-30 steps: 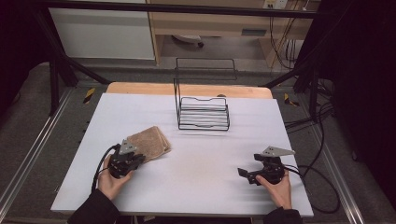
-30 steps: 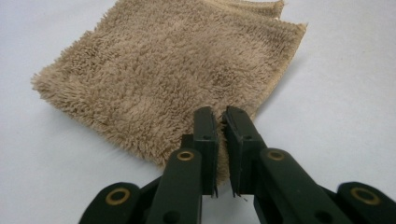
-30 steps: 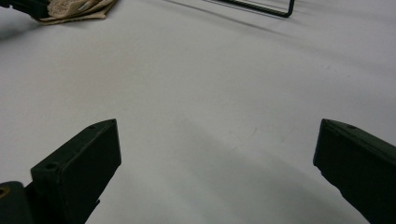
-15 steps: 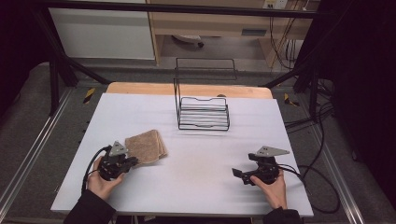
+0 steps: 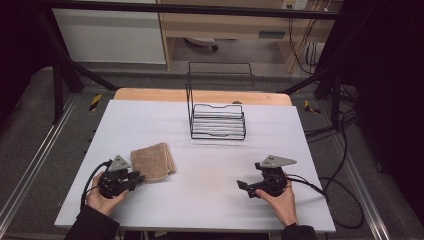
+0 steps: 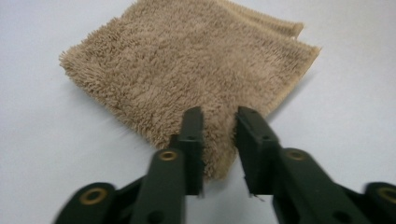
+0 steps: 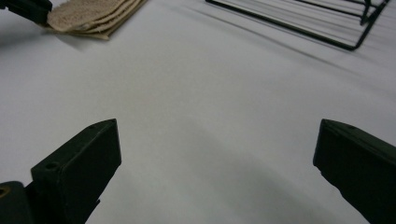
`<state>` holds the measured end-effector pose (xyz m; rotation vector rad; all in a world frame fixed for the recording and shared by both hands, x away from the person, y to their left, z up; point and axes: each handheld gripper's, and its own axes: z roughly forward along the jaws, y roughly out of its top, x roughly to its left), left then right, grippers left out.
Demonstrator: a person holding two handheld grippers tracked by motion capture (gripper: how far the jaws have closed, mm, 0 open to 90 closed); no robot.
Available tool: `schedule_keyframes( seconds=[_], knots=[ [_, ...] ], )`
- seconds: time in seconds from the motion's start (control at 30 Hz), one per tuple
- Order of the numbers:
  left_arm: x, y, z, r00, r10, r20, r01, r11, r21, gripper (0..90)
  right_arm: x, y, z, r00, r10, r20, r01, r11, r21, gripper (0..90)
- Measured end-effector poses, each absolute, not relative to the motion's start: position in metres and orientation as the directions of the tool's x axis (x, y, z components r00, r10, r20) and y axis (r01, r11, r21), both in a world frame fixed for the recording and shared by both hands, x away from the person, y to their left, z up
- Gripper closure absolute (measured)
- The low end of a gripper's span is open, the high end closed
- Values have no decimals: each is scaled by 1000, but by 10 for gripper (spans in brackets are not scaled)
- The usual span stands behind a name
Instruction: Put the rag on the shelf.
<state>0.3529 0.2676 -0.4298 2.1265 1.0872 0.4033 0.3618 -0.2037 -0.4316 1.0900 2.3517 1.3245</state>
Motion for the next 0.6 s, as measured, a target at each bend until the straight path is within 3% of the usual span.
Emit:
schedule_keyframes(
  seconds=[0.27,0.47,0.6],
  knots=[
    [353,276,-423,579,812,-75,565,-333,754,353,369,-152,-419,-707,695,134,475,326,817,31],
    [355,284,-425,576,811,-107,581,-314,751,190,376,-105,-416,-735,667,121,456,354,816,66],
    [358,289,-427,576,808,-121,587,-307,749,139,382,-76,-416,-752,645,137,458,363,811,90]
  ],
)
